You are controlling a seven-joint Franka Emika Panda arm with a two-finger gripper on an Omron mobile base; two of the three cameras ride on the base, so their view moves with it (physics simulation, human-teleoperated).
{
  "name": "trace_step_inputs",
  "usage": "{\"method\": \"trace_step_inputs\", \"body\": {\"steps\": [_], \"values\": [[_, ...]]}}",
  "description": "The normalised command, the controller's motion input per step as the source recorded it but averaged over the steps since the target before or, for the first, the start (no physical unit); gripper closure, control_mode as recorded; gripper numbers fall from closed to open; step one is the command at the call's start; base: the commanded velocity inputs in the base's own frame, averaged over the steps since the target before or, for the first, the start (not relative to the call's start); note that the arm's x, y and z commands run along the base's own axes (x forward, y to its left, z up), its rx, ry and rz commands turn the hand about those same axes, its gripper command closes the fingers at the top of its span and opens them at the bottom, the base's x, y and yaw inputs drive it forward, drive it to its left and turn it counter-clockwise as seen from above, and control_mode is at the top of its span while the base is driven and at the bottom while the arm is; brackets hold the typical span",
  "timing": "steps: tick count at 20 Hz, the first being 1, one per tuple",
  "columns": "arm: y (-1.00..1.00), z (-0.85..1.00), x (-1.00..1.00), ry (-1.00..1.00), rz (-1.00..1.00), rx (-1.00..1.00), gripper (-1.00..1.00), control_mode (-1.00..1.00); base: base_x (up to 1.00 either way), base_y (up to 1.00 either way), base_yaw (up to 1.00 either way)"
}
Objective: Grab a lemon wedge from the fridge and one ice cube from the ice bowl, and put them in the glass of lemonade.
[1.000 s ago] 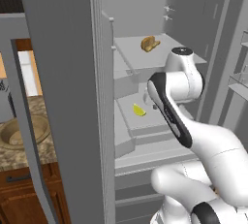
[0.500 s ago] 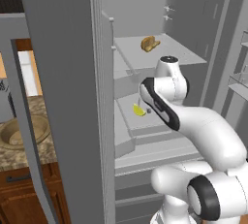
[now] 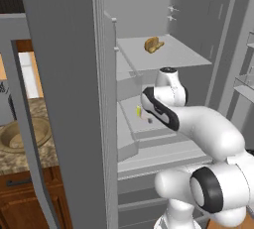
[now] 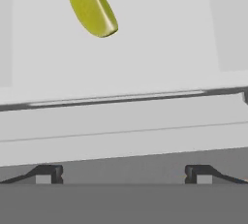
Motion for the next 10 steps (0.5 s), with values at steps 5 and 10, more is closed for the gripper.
{"method": "trace_step_inputs", "body": {"steps": [5,10], "values": [[0.0,-0.19,0.29,0.02,0.11,0.0,-1.0,-1.0,0.0,0.0,0.0],[0.0,-0.07,0.48,0.01,0.2,0.0,-1.0,-1.0,0.0,0.0,0.0]]}}
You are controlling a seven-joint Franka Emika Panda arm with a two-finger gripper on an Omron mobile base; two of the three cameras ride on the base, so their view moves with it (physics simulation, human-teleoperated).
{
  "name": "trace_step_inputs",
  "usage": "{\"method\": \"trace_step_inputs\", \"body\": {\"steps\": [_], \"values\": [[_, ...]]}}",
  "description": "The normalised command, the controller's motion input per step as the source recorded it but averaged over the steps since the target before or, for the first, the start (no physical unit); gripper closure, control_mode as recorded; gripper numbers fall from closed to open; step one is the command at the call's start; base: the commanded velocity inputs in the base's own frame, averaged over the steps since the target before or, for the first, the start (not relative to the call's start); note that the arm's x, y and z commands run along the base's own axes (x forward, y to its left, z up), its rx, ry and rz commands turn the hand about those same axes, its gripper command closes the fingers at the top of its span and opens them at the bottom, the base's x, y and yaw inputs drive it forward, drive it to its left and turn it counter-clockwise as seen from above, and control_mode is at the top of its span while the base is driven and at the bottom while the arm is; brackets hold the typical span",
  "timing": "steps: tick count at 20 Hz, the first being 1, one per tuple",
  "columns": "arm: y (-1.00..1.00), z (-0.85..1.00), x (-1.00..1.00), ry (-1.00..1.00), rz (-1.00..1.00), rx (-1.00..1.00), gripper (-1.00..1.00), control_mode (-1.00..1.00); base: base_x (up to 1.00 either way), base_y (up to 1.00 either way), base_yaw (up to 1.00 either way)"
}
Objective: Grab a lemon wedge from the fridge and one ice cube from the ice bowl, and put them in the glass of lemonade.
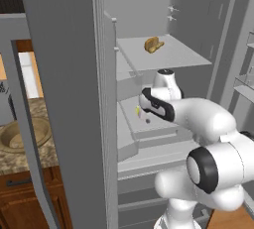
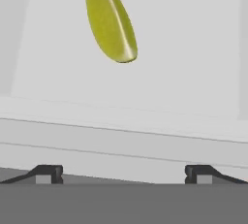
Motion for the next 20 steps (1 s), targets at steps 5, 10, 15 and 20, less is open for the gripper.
{"method": "trace_step_inputs", "body": {"steps": [5,10,15,20], "values": [[0.0,-0.09,0.37,0.0,0.23,0.0,-1.0,-1.0,0.0,0.0,0.0],[0.08,-0.3,0.21,0.0,0.13,0.0,-1.0,-1.0,0.0,0.0,0.0],[0.06,-0.15,0.09,0.0,0.1,0.0,-1.0,-1.0,0.0,0.0,0.0],[0.0,0.04,0.14,-0.01,0.03,0.0,-1.0,-1.0,0.0,0.0,0.0]]}}
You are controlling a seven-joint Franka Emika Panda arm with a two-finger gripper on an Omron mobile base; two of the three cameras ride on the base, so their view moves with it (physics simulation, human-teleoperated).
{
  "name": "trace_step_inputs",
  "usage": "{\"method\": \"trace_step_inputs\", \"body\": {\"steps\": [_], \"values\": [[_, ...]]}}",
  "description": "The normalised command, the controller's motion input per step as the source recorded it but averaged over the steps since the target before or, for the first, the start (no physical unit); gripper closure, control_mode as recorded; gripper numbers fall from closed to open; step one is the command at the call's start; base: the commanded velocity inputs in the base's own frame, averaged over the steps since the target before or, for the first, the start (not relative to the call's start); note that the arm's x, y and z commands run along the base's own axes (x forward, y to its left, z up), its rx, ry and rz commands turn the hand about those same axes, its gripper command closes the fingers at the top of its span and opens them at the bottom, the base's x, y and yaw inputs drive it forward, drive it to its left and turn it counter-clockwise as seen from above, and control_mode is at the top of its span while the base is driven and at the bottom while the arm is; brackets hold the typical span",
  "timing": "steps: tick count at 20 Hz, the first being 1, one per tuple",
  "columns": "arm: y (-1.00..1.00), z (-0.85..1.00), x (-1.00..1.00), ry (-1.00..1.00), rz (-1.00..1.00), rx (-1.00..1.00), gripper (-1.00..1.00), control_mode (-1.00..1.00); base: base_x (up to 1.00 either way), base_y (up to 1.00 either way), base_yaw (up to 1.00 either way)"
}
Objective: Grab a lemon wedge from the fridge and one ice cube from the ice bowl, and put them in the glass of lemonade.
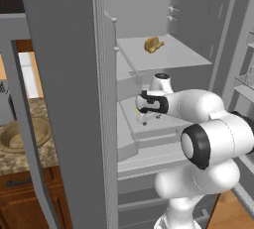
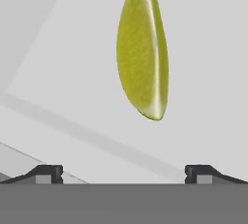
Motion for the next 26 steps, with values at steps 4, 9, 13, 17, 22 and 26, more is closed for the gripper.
{"method": "trace_step_inputs", "body": {"steps": [4,9,13,17,22,26], "values": [[0.02,0.0,0.39,0.0,0.0,0.0,-1.0,-1.0,0.0,0.0,0.0],[0.13,0.0,0.27,0.0,0.0,0.0,-1.0,-1.0,0.0,0.0,0.0],[0.12,0.0,0.22,0.0,0.01,0.0,-1.0,-1.0,0.0,0.0,0.0],[0.04,-0.21,0.22,0.0,0.01,0.0,-1.0,-1.0,0.0,0.0,0.0],[0.0,-0.21,0.18,0.0,0.0,0.0,-1.0,-1.0,0.0,0.0,0.0],[0.01,-0.03,0.1,0.0,0.0,0.0,-1.0,-1.0,0.0,0.0,0.0]]}}
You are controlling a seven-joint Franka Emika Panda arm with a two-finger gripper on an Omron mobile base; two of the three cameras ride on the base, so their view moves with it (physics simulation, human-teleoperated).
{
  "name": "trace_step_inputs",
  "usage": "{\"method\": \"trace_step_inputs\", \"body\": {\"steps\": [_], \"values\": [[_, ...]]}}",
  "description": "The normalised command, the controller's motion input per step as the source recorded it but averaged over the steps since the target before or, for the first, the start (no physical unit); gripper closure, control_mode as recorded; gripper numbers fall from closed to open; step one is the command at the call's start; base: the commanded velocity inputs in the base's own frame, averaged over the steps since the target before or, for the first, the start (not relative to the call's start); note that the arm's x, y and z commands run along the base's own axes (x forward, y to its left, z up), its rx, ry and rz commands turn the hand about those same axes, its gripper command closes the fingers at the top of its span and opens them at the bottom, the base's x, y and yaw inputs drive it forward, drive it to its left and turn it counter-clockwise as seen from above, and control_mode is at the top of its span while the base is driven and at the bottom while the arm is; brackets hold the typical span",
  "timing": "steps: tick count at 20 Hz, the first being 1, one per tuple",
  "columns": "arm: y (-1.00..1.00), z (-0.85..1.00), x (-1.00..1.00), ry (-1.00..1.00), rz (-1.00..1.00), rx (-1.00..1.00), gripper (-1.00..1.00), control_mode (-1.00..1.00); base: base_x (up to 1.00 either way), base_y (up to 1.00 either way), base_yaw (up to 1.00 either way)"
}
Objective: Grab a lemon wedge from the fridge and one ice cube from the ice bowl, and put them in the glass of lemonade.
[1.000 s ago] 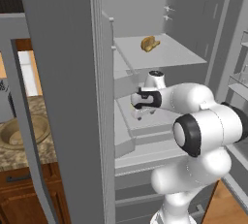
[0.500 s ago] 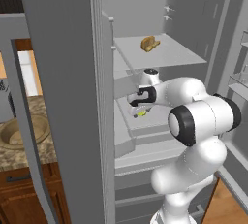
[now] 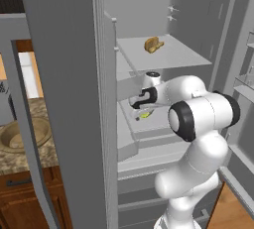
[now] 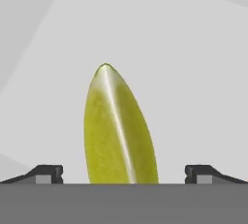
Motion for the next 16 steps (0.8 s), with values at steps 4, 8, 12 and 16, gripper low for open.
{"method": "trace_step_inputs", "body": {"steps": [4,8,12,16], "values": [[0.23,-0.09,-0.03,0.0,0.0,0.0,-1.0,-1.0,0.0,0.0,0.0],[0.42,-0.09,-0.19,0.0,0.03,0.0,-1.0,-1.0,0.0,0.0,0.0],[0.29,-0.22,0.01,0.0,0.01,0.0,-1.0,-1.0,0.0,0.0,0.0],[0.01,-0.26,0.0,0.0,0.0,0.0,-1.0,-1.0,0.0,0.0,0.0]]}}
